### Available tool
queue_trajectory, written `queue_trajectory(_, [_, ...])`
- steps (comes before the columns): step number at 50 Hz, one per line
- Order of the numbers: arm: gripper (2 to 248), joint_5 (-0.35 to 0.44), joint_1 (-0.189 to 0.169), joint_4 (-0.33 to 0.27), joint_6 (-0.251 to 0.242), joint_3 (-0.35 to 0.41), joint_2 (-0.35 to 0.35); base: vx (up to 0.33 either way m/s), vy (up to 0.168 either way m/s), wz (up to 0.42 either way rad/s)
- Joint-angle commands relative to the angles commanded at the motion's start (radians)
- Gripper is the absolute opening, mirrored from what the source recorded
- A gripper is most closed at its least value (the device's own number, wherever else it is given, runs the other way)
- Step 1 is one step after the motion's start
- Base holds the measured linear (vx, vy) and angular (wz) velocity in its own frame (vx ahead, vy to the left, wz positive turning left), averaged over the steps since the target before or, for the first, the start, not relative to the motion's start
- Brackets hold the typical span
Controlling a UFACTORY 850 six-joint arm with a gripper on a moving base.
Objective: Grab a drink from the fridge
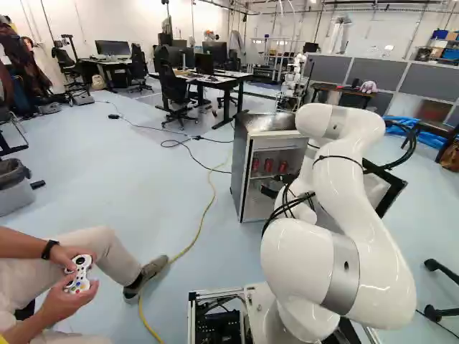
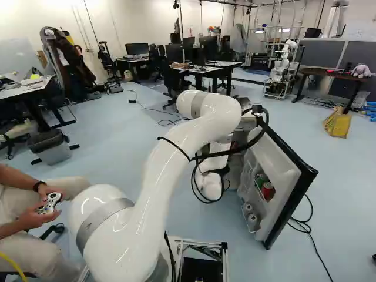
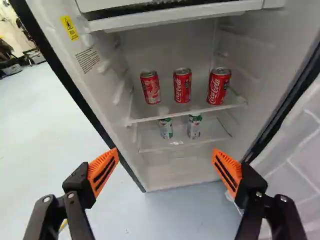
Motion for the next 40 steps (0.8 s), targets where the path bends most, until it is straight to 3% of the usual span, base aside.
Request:
queue_trajectory(22, [247,0.047,0.010,-0.029,0.000,-0.162,-0.121,0.000,0.000,0.000])
queue_trajectory(40, [247,0.062,0.016,-0.031,0.000,-0.279,-0.180,0.000,0.000,0.000])
